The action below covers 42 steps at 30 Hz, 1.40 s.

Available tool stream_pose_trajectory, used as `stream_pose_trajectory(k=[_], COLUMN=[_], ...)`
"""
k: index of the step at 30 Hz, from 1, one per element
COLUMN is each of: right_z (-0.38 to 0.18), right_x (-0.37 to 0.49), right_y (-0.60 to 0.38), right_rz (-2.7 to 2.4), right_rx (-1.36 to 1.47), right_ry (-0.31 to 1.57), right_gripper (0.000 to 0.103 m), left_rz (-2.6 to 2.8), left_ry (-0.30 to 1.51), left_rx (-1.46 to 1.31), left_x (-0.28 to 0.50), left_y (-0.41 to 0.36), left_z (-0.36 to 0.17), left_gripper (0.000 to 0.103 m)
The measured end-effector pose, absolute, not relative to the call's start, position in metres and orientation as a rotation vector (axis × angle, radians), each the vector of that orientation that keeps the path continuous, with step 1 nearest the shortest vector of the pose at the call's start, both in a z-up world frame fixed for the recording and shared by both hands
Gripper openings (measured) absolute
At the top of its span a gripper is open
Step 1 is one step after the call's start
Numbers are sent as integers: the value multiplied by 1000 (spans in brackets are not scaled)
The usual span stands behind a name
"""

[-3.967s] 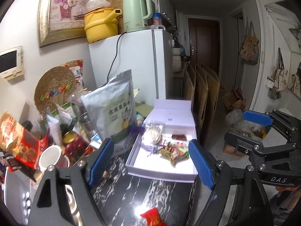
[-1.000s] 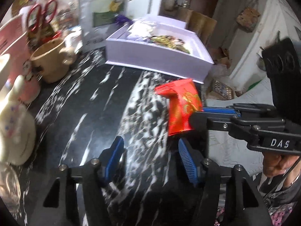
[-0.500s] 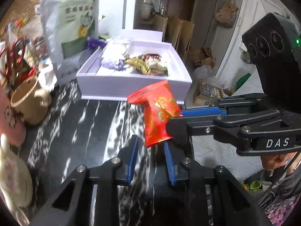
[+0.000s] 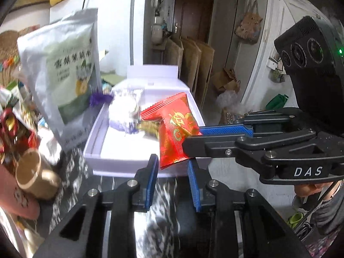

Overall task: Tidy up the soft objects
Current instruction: 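Carry the red candy packet in the right tool over the white box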

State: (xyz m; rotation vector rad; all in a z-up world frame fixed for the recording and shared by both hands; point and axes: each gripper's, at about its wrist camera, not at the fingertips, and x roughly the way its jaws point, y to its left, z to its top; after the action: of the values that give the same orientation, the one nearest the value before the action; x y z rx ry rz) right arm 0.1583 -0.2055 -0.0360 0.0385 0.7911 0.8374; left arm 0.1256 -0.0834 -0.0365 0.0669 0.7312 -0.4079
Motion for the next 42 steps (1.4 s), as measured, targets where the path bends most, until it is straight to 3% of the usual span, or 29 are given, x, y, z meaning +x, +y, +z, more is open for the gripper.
stream_pose_trajectory(k=[24, 42], right_z=[16, -37], right_x=[265, 319], right_y=[-230, -231], right_rz=[788, 756], right_rx=[15, 59], right_ry=[667, 814], right_gripper=[15, 15], left_rz=[-407, -375], left_ry=[650, 771], left_rx=[125, 142], left_x=[242, 281], left_y=[-105, -111], left_z=[11, -34], left_gripper=[27, 28])
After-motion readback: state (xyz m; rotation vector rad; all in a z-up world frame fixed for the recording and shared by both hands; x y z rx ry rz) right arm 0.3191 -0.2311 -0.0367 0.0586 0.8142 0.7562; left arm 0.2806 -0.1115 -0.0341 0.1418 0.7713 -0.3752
